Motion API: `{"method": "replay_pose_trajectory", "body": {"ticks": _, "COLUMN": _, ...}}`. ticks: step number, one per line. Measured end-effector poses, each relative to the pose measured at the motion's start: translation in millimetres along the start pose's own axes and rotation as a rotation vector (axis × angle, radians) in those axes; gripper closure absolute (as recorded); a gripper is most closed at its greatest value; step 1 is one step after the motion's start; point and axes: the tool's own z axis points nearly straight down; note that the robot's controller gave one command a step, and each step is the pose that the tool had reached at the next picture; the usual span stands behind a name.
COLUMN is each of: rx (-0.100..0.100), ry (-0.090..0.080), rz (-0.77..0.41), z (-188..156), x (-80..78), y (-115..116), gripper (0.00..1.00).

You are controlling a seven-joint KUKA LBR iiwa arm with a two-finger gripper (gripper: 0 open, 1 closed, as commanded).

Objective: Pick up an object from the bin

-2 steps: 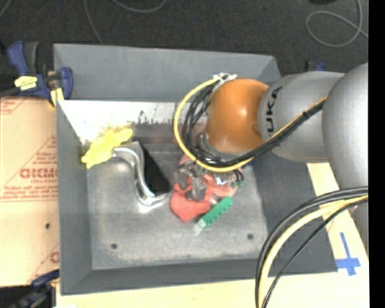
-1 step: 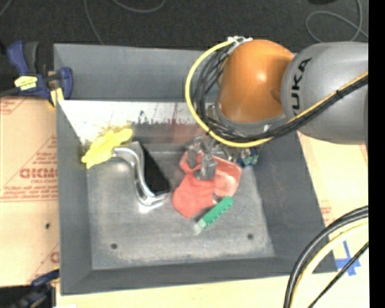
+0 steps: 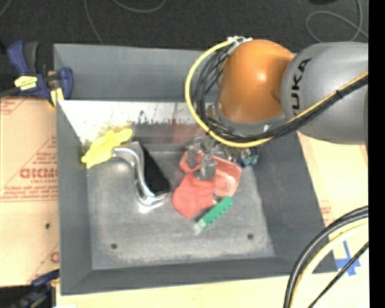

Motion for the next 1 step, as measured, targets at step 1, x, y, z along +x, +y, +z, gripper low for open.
{"method": "replay_pose_trajectory", "body": {"ticks": 1, "rx": 0.002, "ry": -0.005, "rz": -0.02, "z": -116.6, "x": 15.1, "y": -9.1, "gripper": 1.0}}
